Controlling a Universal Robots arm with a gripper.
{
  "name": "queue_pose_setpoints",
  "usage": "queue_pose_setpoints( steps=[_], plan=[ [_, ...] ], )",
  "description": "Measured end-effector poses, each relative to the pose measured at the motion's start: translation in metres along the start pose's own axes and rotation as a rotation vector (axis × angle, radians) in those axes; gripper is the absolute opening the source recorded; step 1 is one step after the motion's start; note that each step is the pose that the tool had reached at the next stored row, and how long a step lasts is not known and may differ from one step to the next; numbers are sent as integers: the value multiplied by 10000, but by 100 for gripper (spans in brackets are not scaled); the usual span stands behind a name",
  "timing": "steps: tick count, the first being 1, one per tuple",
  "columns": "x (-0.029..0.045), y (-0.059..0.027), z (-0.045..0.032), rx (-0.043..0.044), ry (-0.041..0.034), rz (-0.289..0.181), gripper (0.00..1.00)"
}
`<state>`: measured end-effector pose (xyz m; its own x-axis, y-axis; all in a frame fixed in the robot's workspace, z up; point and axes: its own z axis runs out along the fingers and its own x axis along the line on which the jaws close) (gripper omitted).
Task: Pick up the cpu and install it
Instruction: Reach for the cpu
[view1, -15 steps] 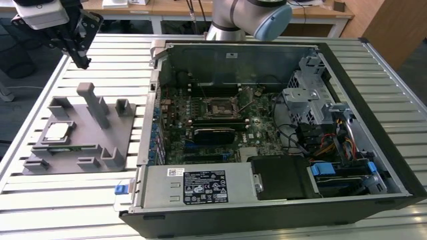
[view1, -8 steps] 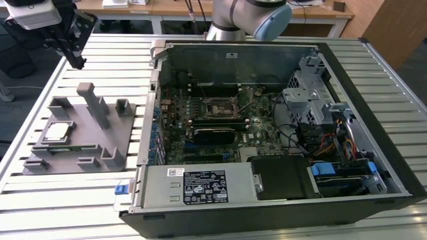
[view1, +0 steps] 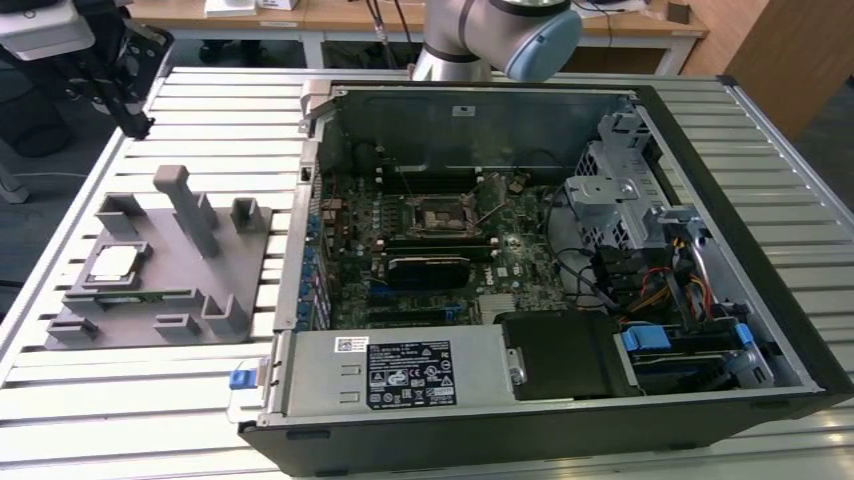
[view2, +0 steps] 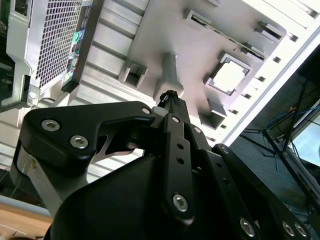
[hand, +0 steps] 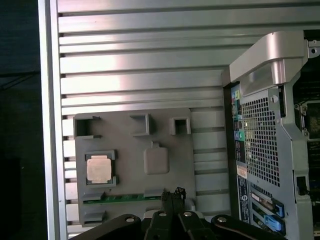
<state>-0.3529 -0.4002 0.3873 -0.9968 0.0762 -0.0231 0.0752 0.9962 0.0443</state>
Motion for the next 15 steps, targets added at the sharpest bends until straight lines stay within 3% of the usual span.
queue_pose_setpoints(
  steps=[5, 7, 15],
  plan=[
    [65, -5, 2, 0, 2, 0, 11],
    [317, -25, 11, 2, 24, 1, 11],
    [407, -32, 15, 2, 27, 1, 11]
  ],
)
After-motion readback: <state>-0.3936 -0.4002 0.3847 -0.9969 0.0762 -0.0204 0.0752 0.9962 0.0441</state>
